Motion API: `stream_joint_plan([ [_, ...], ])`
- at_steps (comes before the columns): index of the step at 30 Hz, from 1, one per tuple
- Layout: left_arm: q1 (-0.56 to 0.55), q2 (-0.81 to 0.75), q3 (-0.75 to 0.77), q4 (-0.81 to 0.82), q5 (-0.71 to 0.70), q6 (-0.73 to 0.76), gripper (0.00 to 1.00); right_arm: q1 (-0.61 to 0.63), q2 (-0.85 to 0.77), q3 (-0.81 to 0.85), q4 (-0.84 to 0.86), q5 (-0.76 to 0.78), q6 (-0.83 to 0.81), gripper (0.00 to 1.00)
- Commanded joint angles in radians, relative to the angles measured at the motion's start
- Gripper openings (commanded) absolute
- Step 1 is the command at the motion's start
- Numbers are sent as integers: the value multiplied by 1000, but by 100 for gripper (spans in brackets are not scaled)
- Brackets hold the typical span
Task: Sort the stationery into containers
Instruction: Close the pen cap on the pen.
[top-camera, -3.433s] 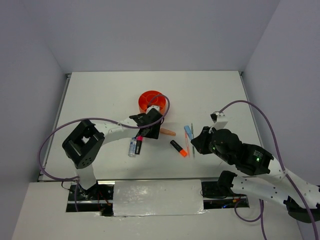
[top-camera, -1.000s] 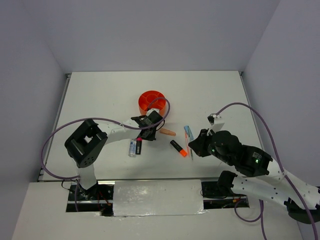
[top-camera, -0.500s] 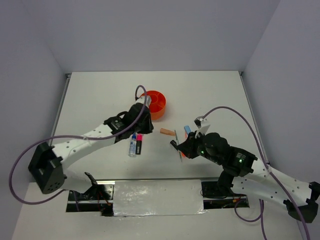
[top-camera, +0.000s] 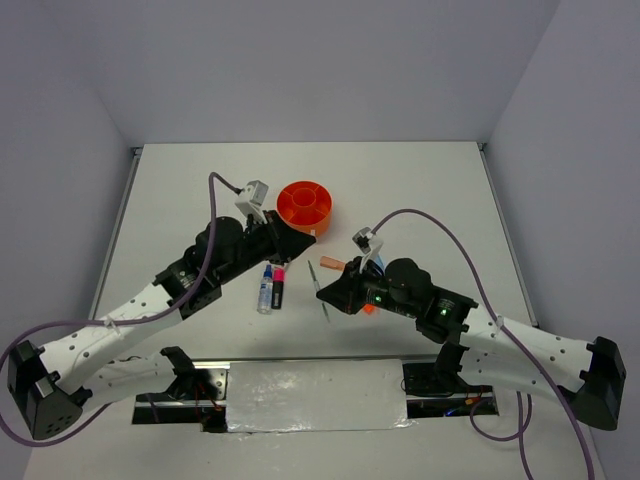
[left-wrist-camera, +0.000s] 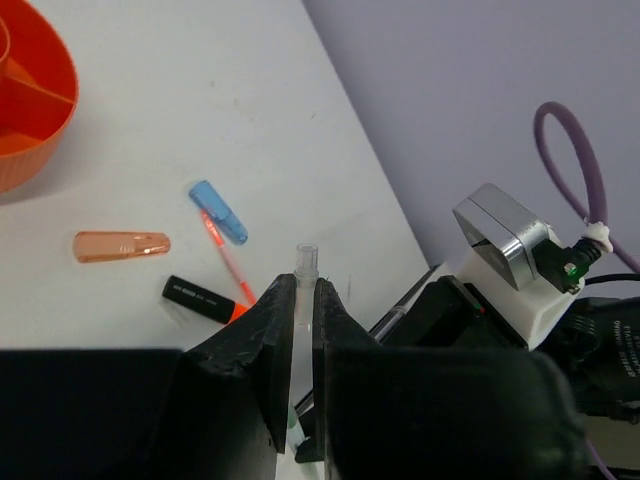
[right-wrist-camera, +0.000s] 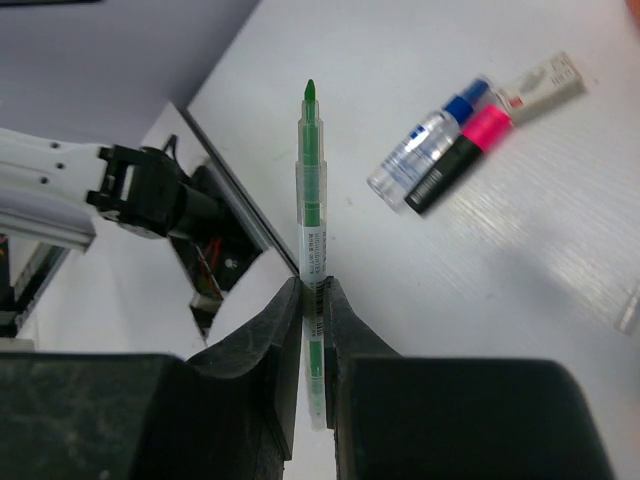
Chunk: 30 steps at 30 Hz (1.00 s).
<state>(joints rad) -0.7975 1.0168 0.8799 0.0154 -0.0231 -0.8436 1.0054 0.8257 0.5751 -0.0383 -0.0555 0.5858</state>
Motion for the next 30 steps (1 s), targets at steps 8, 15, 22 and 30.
stream_joint_plan([
  [8,-8,-89,-84,244,28,-34,11,6,-92,-50,242,-40,8,0],
  [15,-9,-101,-96,282,28,-37,11,9,-94,-44,230,-20,6,0],
  [22,-9,-101,-108,293,28,-34,12,7,-77,-27,202,22,9,0],
  [30,-9,-112,-139,299,28,-34,13,7,-66,-17,195,45,11,0],
])
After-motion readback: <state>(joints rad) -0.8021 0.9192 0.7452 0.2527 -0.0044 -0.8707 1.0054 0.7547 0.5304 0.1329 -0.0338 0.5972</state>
